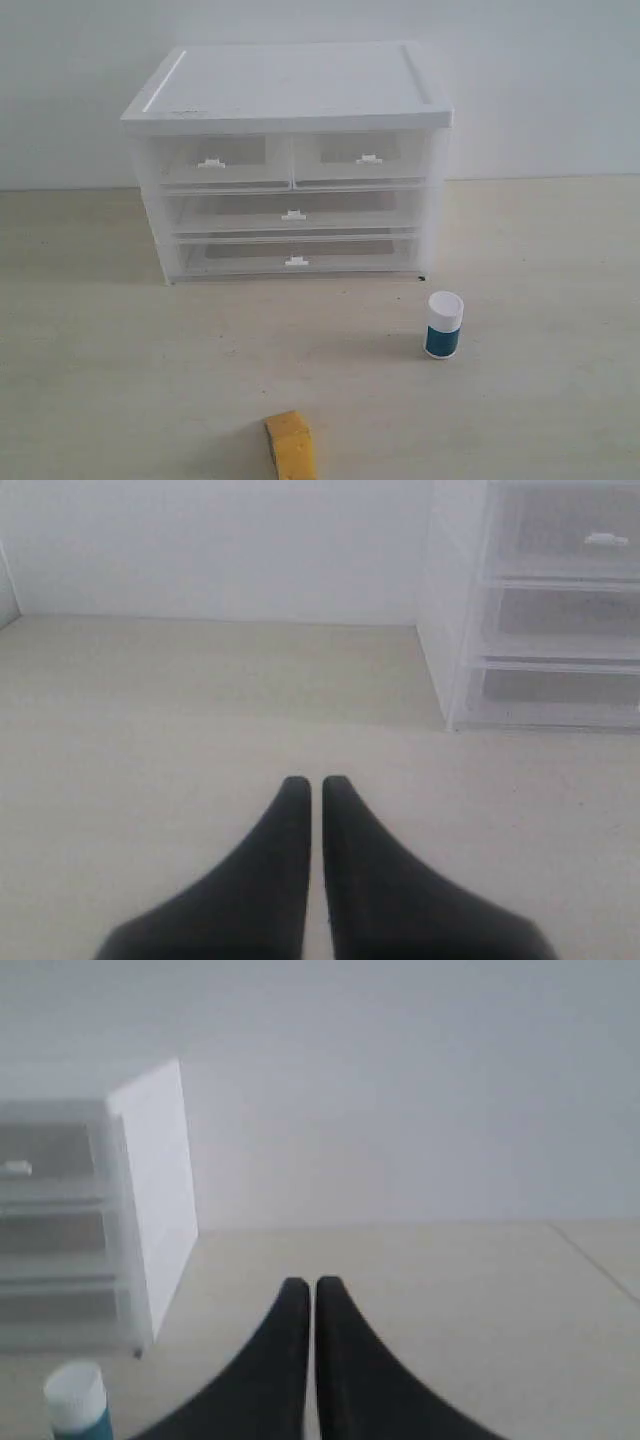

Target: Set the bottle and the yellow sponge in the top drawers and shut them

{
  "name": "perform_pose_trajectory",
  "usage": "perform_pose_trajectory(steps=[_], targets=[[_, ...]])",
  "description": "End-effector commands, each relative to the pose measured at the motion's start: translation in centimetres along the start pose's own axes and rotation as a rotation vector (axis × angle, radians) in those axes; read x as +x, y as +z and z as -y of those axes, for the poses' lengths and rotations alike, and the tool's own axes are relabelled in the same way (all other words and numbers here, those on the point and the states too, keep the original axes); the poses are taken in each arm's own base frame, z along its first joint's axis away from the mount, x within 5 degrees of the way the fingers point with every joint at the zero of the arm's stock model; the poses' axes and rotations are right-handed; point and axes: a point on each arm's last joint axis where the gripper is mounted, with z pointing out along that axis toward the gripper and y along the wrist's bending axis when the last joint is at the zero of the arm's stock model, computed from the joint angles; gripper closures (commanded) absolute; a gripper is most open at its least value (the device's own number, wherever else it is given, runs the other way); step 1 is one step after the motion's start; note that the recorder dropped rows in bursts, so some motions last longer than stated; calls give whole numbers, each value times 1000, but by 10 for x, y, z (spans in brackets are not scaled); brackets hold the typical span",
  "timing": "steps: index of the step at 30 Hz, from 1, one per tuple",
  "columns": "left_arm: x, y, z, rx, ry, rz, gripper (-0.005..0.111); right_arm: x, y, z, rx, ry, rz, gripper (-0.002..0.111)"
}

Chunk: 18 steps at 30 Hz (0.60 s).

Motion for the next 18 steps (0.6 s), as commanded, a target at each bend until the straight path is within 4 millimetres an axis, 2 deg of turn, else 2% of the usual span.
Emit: perform_pose_trajectory(steps=[1, 3, 7, 10, 14, 18], targets=[[1, 0, 0, 0, -9, -2, 102, -16, -2, 1, -5, 141, 187, 108], [1, 0, 0, 0, -9, -2, 102, -22, -3, 1, -15, 236, 256, 108], [1, 0, 0, 0, -9, -2, 102, -25, -4, 2, -17, 236, 289, 108], [1, 0, 0, 0, -9, -2, 102, -36, -3, 1, -20, 223, 282, 108], [1, 0, 0, 0, -9, -2, 102, -55, 9, 0, -12, 203, 237, 108], [1, 0, 0, 0, -9, -2, 102, -75, 30, -1, -4, 163, 177, 108]])
